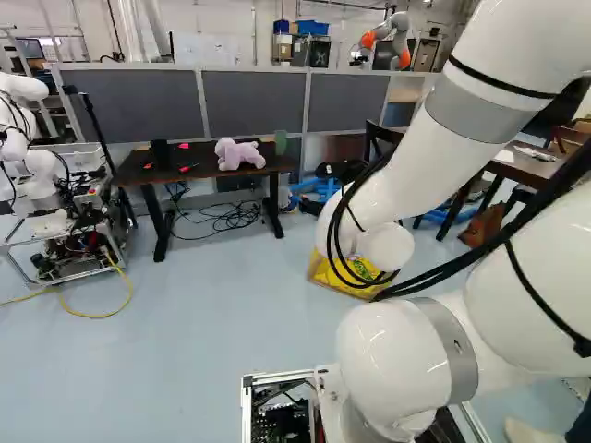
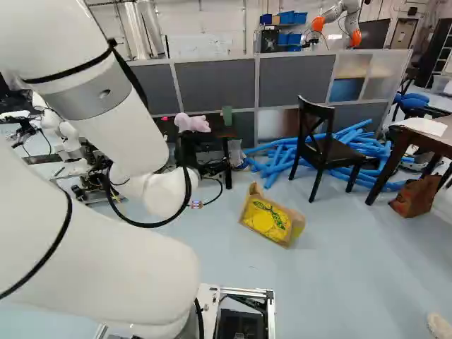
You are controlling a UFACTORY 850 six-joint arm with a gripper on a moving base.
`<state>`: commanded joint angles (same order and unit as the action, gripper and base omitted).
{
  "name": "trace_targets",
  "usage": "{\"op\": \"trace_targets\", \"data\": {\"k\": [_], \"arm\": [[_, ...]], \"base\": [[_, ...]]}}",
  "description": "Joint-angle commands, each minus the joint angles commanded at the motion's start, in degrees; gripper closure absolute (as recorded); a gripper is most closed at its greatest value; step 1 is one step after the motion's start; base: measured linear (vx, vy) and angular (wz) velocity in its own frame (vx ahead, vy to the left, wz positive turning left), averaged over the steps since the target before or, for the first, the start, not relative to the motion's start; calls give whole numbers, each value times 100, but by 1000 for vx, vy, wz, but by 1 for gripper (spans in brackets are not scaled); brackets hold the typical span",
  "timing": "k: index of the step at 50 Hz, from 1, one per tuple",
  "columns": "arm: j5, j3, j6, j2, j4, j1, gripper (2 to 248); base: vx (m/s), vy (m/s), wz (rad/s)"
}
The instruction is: Pick up the bag on the ground and place it on the table
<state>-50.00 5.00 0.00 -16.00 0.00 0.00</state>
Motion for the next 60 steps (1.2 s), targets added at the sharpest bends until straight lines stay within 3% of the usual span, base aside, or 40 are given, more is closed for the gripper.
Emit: {"op": "trace_targets", "data": {"k": [60], "arm": [[0,0,0,0,0,0,3]], "base": [[116,-99,3]]}}
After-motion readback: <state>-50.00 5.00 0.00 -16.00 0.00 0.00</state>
